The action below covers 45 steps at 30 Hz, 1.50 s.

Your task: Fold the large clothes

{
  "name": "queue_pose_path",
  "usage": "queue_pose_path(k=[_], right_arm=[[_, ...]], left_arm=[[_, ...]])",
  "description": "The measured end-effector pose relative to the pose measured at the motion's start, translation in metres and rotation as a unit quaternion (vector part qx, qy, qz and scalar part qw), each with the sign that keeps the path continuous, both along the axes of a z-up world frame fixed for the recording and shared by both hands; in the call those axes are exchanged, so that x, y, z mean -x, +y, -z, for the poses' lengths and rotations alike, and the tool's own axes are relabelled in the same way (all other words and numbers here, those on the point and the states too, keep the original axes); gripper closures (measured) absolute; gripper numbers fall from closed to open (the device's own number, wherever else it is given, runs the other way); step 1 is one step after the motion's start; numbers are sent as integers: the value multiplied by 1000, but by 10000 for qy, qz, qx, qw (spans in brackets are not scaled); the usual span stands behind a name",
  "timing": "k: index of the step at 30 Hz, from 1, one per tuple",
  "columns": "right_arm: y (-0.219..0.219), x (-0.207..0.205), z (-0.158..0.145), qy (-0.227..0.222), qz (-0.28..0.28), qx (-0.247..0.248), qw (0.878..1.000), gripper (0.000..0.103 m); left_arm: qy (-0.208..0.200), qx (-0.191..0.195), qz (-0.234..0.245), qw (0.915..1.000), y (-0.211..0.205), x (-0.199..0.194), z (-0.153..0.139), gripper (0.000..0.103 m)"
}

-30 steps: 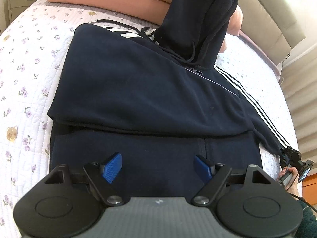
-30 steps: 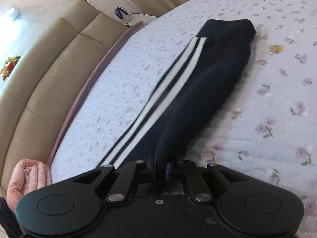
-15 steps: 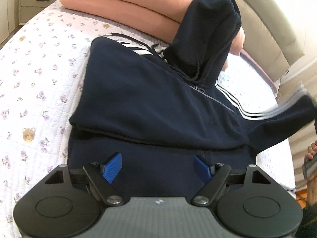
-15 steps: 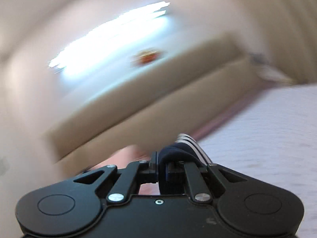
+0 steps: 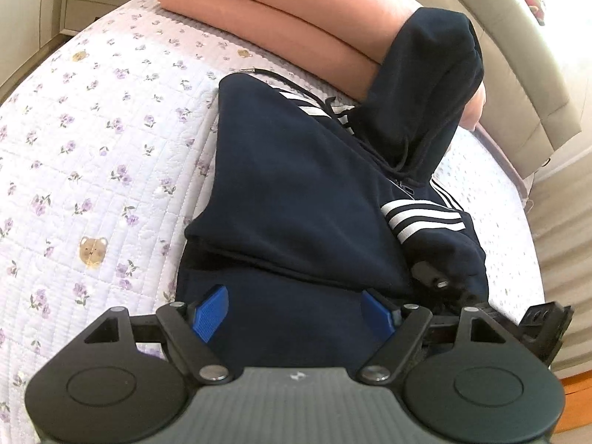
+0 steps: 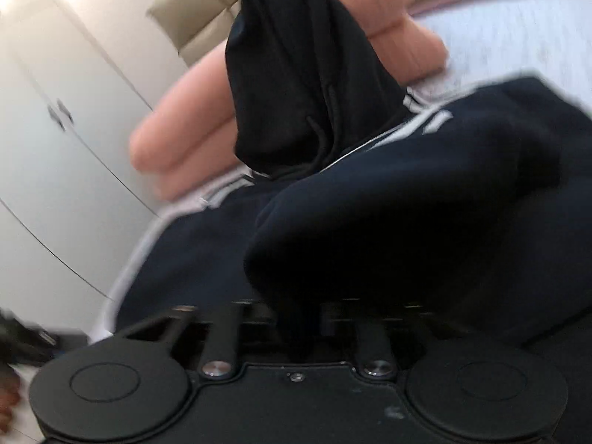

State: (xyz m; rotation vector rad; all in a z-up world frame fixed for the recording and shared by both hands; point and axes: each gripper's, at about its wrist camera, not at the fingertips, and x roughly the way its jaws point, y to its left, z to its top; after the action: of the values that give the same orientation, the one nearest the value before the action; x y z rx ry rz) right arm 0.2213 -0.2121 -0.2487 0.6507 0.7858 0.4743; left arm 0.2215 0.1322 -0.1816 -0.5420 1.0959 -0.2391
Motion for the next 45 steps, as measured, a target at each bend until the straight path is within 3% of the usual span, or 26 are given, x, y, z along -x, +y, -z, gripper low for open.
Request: queue_pose_path(k=[1, 7, 8, 9, 10, 13, 16, 18, 21, 24, 26, 27, 28, 29, 31, 34, 38, 41, 43, 45], right_arm=[[-9, -4, -3, 43, 84, -280, 9996, 18], [-42, -22, -3, 425, 1167, -1138, 9857, 17], [-45, -27, -3, 461, 1354, -1146, 9831, 28], [-46, -30, -7, 438, 1505, -1067, 9819, 87], [-51, -37, -14, 345, 1584, -935, 9823, 96], [-31, -26, -79, -1108, 1368, -374, 9837, 97], [7, -5, -150, -2527, 911, 218, 9630, 97], [43, 1, -176, -2900, 461, 593, 9541, 97], [104, 3, -170, -2995, -313, 1288, 9448, 97], [167, -12, -113, -2030, -1283, 2077, 9483, 95], [197, -24, -67, -1167, -1924, 2534, 9408, 88], [208, -27, -44, -708, -2231, 2760, 9322, 74], [207, -21, -33, -696, -2279, 2795, 9301, 71], [200, -12, -38, -1000, -2192, 2637, 9341, 67], [190, -10, -50, -808, -2130, 2393, 9438, 14], [141, -5, -67, -748, -1817, 1751, 9647, 15], [99, -1, -77, -688, -1306, 1832, 9719, 14], [74, 0, -73, -514, -986, 1918, 9751, 14], [66, -2, -75, -523, -756, 1891, 9776, 15], [64, -3, -77, -654, -610, 1937, 9770, 14]], left_arm=[[3, 6, 2, 10000, 1, 0, 1, 23], [-35, 109, -33, 9999, 5, 2, 3, 23], [-90, 76, -64, 9999, 6, 3, 3, 23], [-106, 70, -82, 9999, 7, 4, 3, 23], [-118, 61, -95, 9999, 8, 4, 2, 23], [-216, 47, -125, 9997, 14, 7, -2, 23], [-340, 13, -210, 9992, 22, 8, -6, 23], [-391, 2, -284, 9988, 28, 8, -8, 23], [-486, 26, -417, 9979, 36, 8, -13, 23], [-556, 46, -609, 9966, 48, 10, -15, 23], [-544, 28, -696, 9961, 56, 11, -13, 23], [-521, 12, -731, 9960, 60, 11, -12, 23], [-511, 0, -748, 9959, 63, 12, -11, 23], [-516, -12, -747, 9959, 65, 10, -10, 23], [-559, -60, -665, 9962, 65, 4, -10, 23], [-682, -180, -454, 9965, 57, -11, -8, 23], [-773, -365, -202, 9961, 38, -43, 1, 29], [-809, -647, 43, 9946, 24, -58, 12, 92], [-1111, -892, 83, 9898, 16, -56, 7, 93], [-1719, -865, 88, 9813, 17, -41, -9, 94]])
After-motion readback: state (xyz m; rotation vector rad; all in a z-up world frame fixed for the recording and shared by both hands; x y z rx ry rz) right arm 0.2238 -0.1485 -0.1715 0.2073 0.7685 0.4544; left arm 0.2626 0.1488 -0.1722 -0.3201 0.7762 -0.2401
